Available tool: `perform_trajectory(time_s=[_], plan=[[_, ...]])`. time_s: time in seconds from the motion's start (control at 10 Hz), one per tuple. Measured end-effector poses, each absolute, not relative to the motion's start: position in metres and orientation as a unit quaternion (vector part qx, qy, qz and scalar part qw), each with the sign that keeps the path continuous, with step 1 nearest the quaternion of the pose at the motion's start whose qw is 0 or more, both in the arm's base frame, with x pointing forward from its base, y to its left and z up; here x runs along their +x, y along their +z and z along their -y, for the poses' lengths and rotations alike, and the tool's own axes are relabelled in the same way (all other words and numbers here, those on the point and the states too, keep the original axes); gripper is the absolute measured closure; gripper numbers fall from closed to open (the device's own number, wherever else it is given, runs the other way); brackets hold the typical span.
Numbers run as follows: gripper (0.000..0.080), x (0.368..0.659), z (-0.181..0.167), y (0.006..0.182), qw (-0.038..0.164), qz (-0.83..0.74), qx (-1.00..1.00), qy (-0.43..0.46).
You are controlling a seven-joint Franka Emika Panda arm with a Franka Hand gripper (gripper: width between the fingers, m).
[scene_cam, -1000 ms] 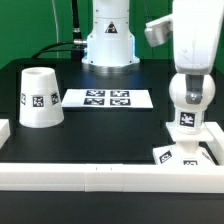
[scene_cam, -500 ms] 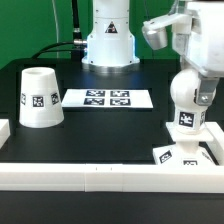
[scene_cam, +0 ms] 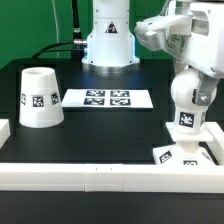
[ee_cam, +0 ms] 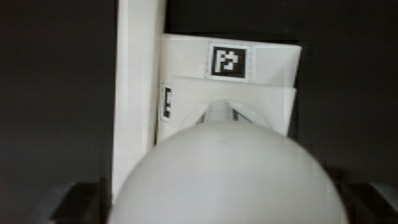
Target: Assemble lamp
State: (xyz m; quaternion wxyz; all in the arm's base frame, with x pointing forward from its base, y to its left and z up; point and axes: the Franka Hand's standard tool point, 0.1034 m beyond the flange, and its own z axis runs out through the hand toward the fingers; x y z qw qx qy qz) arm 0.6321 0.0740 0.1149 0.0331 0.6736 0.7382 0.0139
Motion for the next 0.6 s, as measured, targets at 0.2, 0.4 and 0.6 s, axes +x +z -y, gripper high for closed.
perform_trajectory(time_s=[0.2, 0.4, 0.6], plan=[[0.0223, 0.6321, -0.0739, 0.1149, 0.033, -0.722, 0.691, 0.015], [0.0223, 0.6321, -0.0738, 0.1148, 0.032, -0.699, 0.714, 0.016], [0.0223, 0.6314, -0.0714, 0.1148, 0.026, -0.628, 0.777, 0.017]])
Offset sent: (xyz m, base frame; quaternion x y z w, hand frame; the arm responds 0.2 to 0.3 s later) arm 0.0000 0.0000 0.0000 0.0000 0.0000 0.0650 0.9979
